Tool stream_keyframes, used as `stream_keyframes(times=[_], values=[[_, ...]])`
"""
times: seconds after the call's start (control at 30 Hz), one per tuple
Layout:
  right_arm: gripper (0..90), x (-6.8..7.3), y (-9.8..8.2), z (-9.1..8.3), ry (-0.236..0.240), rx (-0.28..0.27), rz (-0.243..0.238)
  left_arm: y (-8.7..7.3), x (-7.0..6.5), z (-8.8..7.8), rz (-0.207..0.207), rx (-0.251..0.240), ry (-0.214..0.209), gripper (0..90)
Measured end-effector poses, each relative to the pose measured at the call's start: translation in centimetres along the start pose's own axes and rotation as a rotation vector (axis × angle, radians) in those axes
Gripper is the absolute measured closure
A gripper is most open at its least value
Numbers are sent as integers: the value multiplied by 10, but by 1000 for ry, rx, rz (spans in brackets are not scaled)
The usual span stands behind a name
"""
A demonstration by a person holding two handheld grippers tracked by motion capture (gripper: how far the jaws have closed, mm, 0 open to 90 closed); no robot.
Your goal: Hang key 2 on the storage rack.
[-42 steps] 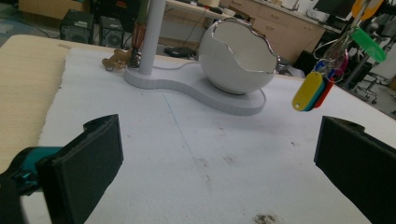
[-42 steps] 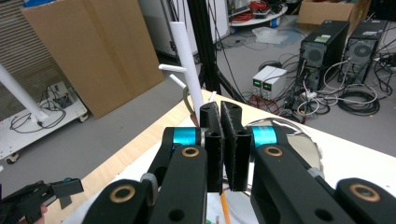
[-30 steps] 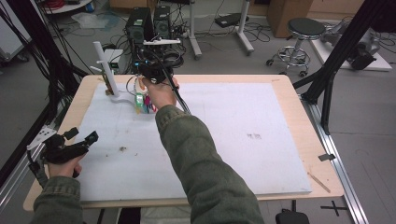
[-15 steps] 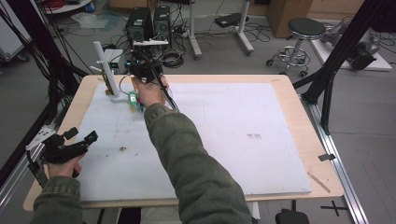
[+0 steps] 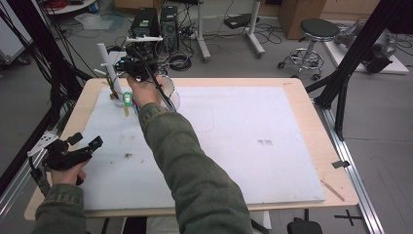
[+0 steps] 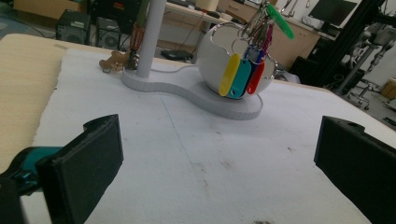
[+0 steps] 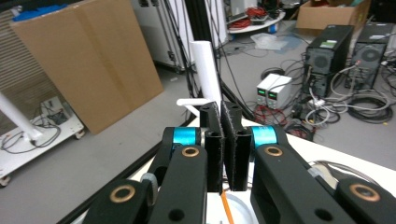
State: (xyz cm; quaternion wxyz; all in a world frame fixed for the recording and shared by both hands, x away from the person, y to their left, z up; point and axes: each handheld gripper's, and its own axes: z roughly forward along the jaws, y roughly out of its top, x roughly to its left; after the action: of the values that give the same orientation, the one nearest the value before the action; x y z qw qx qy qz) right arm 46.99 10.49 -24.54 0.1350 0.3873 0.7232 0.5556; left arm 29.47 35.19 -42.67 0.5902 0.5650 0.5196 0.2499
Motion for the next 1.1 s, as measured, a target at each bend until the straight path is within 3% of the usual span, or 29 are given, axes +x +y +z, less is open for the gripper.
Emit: stream_keyframes(times=[0.1,0.7,1.1], values=[[881,4,3,4,-2,5,-18,0,0,1,-3,-2,1,17],[881,13,17,44,6,16,9,0,3,3,-14,-2,-5,17],[881,28,31,66,12,20,-43,0,6,4,-2,-2,0,17]])
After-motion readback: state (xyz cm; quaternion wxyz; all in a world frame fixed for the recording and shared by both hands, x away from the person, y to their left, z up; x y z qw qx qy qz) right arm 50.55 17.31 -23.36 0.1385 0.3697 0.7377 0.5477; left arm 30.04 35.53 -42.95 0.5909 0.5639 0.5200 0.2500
